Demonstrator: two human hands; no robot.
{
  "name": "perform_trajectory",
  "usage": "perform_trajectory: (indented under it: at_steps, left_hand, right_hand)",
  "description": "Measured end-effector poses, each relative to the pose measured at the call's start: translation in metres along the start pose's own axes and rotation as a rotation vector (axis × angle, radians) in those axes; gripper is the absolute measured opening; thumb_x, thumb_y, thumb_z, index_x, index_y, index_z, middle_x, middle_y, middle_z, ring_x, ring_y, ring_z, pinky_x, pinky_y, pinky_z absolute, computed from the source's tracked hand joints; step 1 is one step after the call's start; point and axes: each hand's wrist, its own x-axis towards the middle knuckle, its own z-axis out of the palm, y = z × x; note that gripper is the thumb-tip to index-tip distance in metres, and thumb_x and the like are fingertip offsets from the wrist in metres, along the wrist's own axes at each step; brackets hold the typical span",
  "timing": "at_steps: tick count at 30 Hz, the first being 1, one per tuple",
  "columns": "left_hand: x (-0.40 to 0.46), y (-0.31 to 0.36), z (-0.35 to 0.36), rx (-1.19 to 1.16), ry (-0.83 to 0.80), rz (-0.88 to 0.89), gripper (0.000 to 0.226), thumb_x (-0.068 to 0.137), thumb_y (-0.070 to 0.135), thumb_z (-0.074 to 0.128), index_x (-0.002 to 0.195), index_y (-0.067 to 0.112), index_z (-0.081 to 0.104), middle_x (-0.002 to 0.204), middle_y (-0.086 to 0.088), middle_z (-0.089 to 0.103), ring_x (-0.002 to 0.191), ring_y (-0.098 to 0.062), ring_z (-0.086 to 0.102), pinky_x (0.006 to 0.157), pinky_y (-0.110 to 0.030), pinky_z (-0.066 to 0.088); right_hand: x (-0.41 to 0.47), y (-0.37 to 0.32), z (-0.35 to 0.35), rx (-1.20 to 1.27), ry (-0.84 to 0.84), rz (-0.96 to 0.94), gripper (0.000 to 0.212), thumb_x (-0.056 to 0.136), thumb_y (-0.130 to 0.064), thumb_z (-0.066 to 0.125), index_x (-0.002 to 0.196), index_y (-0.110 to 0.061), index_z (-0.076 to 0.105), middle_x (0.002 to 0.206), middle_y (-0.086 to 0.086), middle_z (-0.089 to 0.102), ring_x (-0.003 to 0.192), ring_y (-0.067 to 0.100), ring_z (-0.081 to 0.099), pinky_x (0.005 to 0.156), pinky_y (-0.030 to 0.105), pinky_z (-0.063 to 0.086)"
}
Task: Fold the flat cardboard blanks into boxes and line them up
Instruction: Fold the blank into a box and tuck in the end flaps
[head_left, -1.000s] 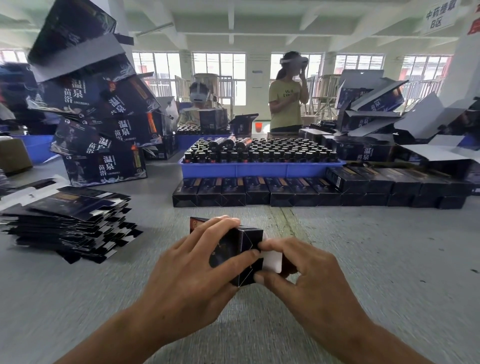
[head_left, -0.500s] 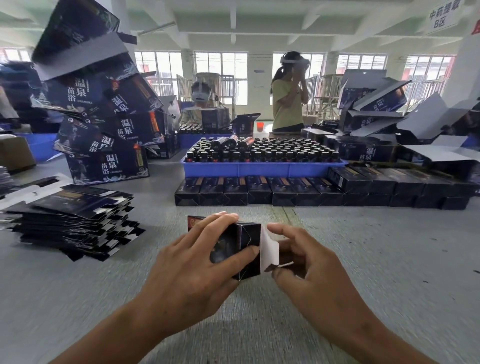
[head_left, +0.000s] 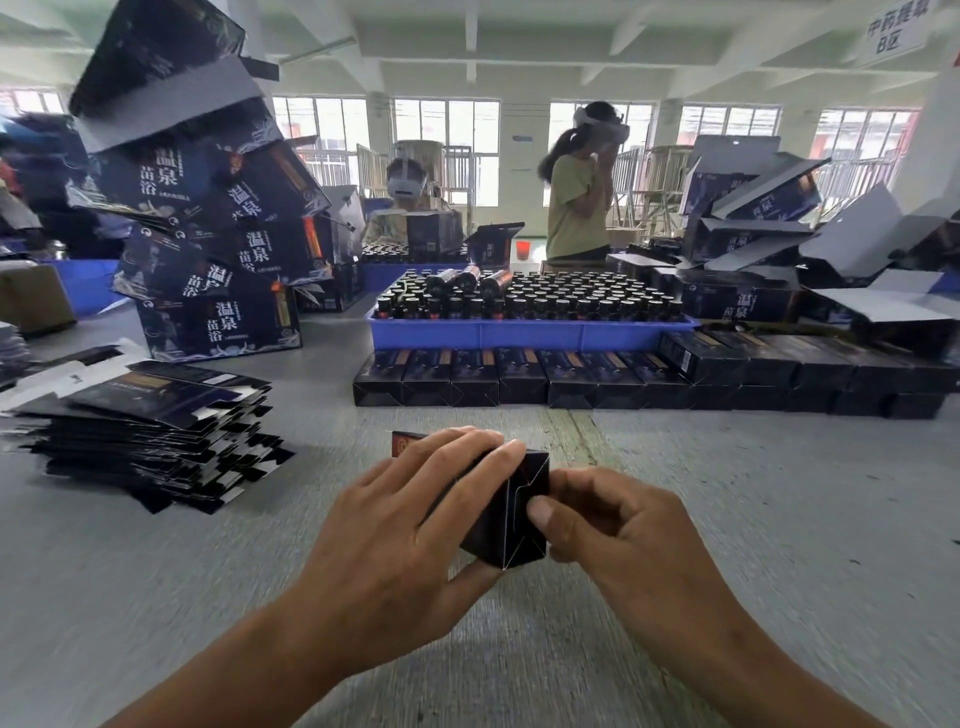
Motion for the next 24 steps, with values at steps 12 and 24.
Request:
perform_trajectory:
  at_steps: [12, 24]
  left_hand:
    - [0.0038, 0.0068, -0.0015, -0.014, 0.024, 0.001, 0.070, 0.088, 0.048, 0.064, 0.144, 0.010, 0.043, 0.141, -0.005, 0.058, 0.132, -0.020, 0.054, 0.101, -0.037, 0.052]
    - [0.0008, 0.0030, 0.0013, -0.023, 0.030, -0.001, 0.075, 0.086, 0.046, 0.072, 0.144, 0.010, 0.044, 0.142, -0.005, 0.057, 0.133, -0.021, 0.053, 0.099, -0.040, 0.054]
  right_hand:
    - [-0.0020, -0.0048, 0.0010, 0.008, 0.062, 0.027, 0.009, 0.083, -0.031, 0.076, 0.090, -0.036, 0.074, 0.085, -0.021, 0.075, 0.081, -0.001, 0.071, 0.071, 0.011, 0.054]
    - [-0.0029, -0.0057, 0.0004, -0.049, 0.062, 0.011, 0.013, 0.081, -0.040, 0.073, 0.095, -0.041, 0.072, 0.091, -0.025, 0.074, 0.087, -0.002, 0.071, 0.072, 0.020, 0.057]
